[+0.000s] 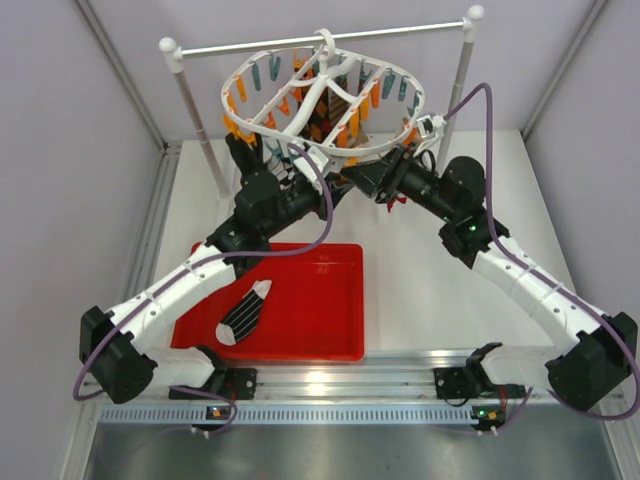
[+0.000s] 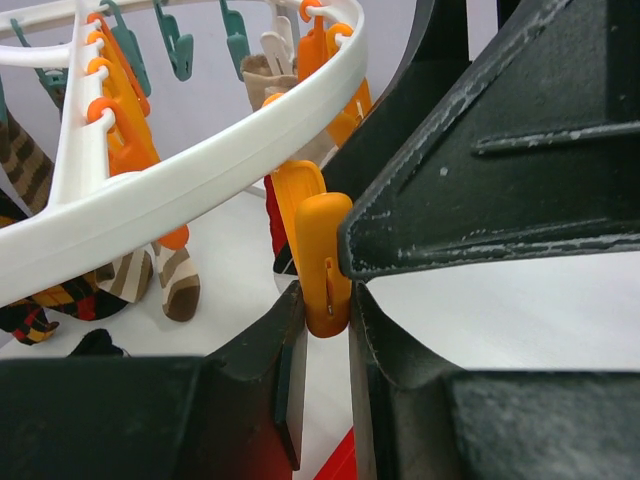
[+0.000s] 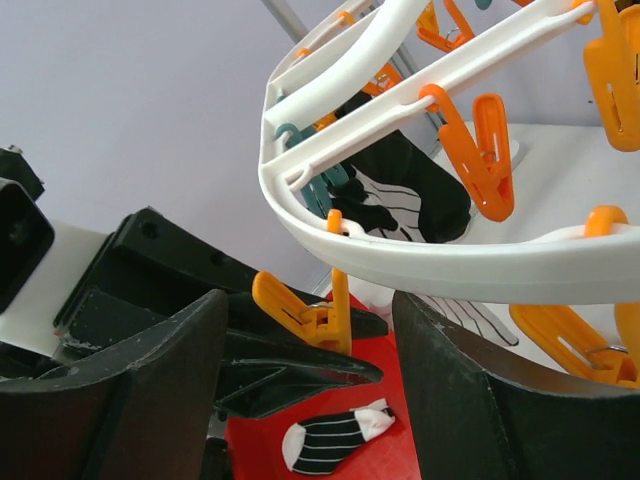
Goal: Clip the socks to the hanger
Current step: Open the clamp at the hanger.
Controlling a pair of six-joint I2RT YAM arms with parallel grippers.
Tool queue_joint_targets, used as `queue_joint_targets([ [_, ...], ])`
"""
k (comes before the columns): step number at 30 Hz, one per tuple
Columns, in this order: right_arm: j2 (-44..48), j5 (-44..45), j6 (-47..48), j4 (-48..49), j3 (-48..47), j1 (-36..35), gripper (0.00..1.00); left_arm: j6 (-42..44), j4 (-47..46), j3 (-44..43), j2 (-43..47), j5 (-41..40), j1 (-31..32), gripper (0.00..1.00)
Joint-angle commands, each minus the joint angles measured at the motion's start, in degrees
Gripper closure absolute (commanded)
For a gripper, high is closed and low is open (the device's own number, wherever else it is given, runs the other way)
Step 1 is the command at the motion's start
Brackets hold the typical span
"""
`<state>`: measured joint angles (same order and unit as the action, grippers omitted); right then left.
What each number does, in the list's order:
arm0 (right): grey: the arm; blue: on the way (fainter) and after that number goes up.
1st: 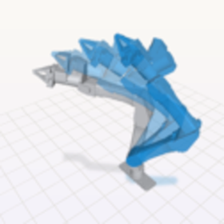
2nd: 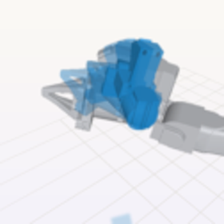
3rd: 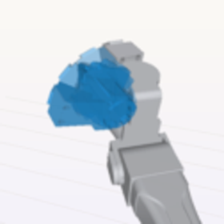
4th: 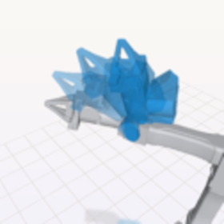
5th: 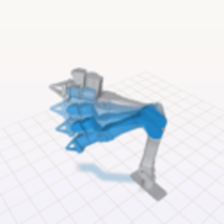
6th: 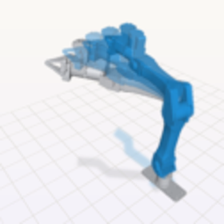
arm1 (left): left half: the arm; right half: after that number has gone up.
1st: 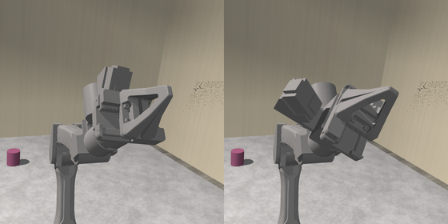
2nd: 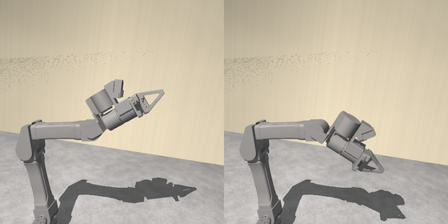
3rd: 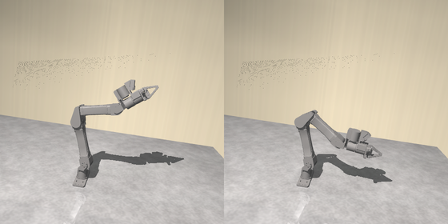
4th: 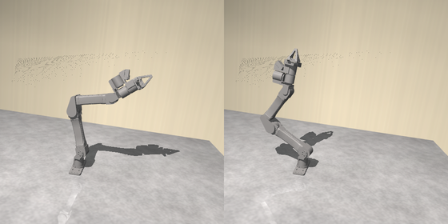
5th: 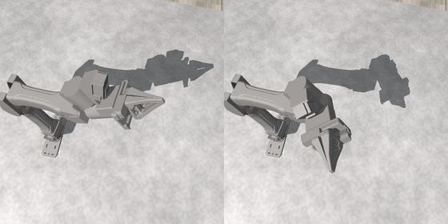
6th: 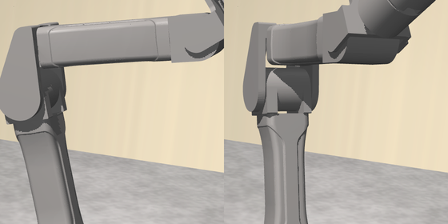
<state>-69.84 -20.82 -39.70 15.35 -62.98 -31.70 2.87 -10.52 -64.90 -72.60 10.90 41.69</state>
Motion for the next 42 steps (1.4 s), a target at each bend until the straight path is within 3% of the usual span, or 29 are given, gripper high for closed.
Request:
queue_joint_targets([
  [1,0.67,1.74,-2.4,6.09,-0.3,-0.37,0.34,-0.5,-1.52,-2.51,-0.79,3.43,0.41,1.0],
  [10,-0.12,2.19,-0.82,6.79,-0.56,-0.73,0.4,-0.33,-0.73,-2.68,-0.79,3.78,0.41,1.0],
  [20,0.15,0.69,3.84,6.53,0.49,-0.82,0.36,-0.24,0.5,-3.39,-1.05,4.4,0.32,1.0],
  [23,-0.2,0.87,4.54,6.27,0.32,-0.82,0.4,-0.06,0.68,-3.56,-1.14,4.75,0.41,1.0],
  [28,-0.38,2.01,4.81,6.0,0.14,-0.9,0.62,0.46,1.47,-3.56,-0.97,5.45,0.32,1.0],
  [32,-0.21,2.27,4.55,5.92,-0.04,-0.82,0.77,0.55,2.44,-3.74,-0.88,5.45,0.32,0.85],
  [33,-0.12,2.36,4.37,5.92,-0.04,-0.73,0.81,0.55,2.61,-3.74,-0.7,5.45,0.41,0.7],
  [36,-0.2,2.36,3.93,5.65,-0.12,-0.55,0.89,0.99,3.93,-3.47,0.52,5.01,0.41,0.56],
  [42,-0.12,2.36,3.14,5.3,-0.21,-0.2,1.0,-0.06,8.32,-2.07,5.17,2.47,0.23,0.44],
])
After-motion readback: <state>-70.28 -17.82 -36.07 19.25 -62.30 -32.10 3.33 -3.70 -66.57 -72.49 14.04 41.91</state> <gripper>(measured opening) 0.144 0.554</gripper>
